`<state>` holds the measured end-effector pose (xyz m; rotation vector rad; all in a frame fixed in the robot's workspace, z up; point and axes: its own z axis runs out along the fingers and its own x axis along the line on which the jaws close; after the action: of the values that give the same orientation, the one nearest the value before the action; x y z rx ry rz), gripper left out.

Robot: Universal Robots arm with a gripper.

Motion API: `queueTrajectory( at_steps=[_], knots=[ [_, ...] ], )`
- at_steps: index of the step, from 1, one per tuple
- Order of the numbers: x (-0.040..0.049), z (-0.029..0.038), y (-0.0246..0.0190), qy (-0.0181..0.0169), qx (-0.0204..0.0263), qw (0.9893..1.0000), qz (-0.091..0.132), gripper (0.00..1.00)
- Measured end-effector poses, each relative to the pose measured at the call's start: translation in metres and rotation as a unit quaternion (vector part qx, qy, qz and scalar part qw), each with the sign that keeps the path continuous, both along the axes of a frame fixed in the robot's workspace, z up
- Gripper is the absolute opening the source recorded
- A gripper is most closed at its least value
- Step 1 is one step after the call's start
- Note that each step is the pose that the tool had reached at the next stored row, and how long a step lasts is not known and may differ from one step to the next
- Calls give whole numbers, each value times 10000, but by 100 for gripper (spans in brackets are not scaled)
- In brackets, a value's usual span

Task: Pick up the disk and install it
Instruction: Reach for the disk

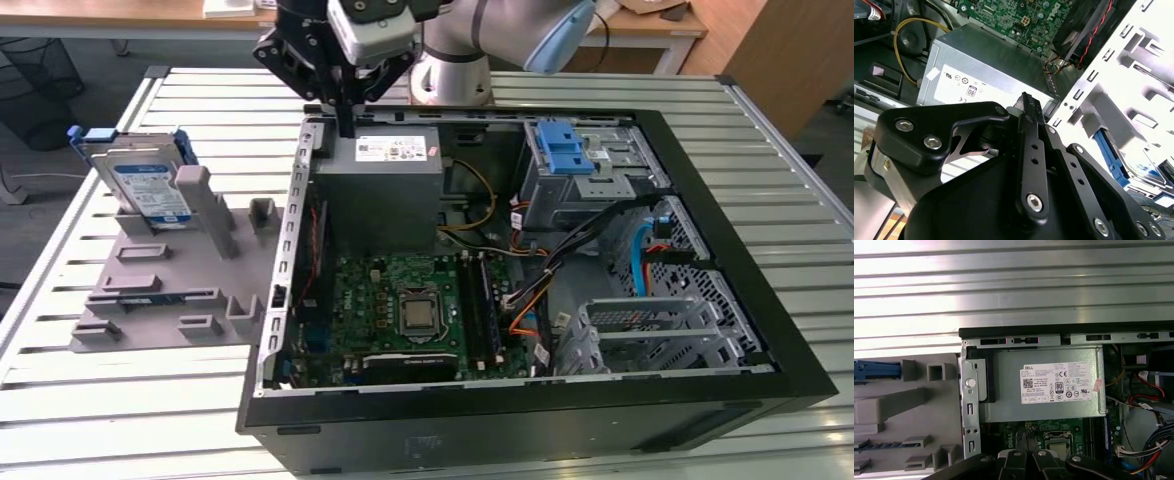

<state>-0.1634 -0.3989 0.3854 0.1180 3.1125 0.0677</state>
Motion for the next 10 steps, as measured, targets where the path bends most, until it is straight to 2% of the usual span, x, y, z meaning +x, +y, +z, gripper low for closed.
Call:
queueTrajectory(
  at_steps=[10],
  knots=[
    [-30,-9,0,0,0,10000,0,11]
  ],
)
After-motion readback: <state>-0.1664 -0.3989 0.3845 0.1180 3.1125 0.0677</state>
